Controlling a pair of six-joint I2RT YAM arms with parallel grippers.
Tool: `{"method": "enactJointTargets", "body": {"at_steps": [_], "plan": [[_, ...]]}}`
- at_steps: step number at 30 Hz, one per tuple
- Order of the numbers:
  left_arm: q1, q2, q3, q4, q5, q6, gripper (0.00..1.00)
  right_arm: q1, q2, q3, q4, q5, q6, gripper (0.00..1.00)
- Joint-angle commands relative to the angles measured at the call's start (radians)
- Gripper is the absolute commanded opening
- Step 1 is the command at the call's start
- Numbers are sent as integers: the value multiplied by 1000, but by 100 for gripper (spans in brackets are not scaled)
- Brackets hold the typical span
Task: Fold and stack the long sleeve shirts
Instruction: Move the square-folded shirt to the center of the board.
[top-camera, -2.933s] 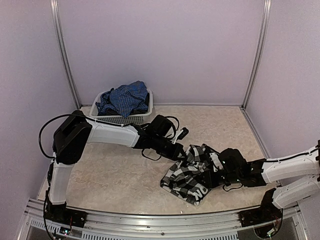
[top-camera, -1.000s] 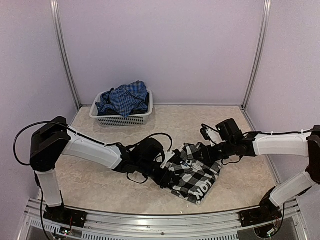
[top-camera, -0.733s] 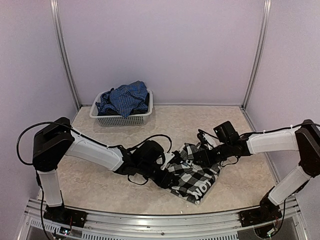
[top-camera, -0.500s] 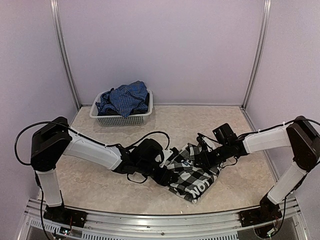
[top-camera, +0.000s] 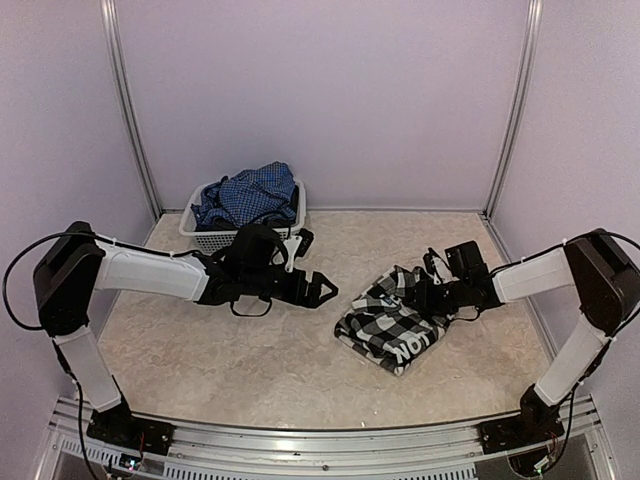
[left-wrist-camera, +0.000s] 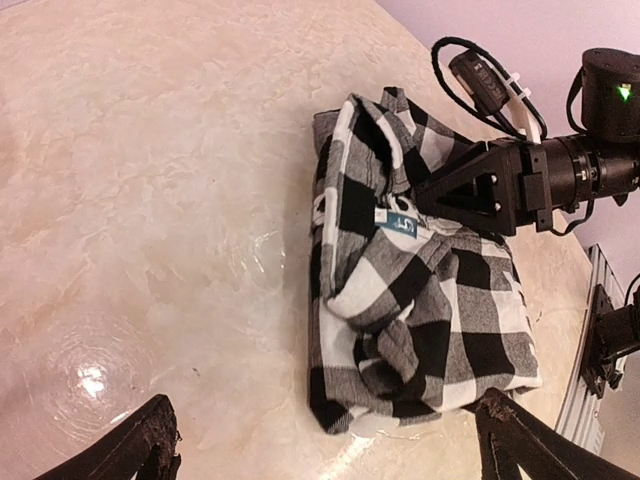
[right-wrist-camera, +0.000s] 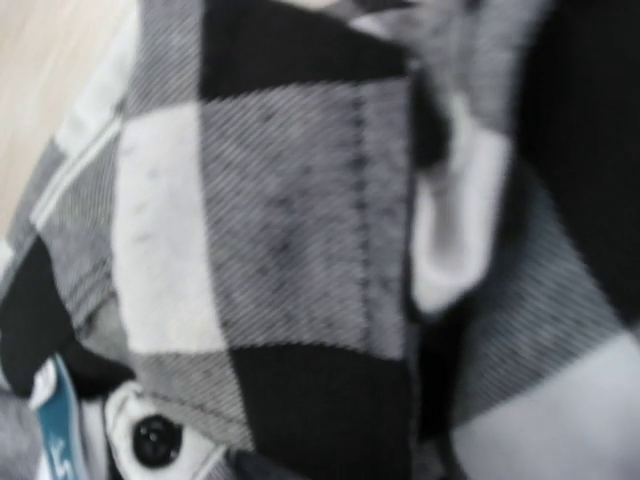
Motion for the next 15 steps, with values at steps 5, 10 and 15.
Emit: {"method": "enactJointTargets", "body": {"at_steps": [5, 10, 15], "plan": [[13, -43, 39, -39, -31, -35, 99, -186, 96, -54, 323, 81, 319, 45], [14, -53, 30, -55, -57, -40, 99, -257, 208, 25, 417, 99, 413, 45], [29, -54, 31, -64, -71, -49, 99, -271, 313, 143, 463, 156, 498, 43]]}}
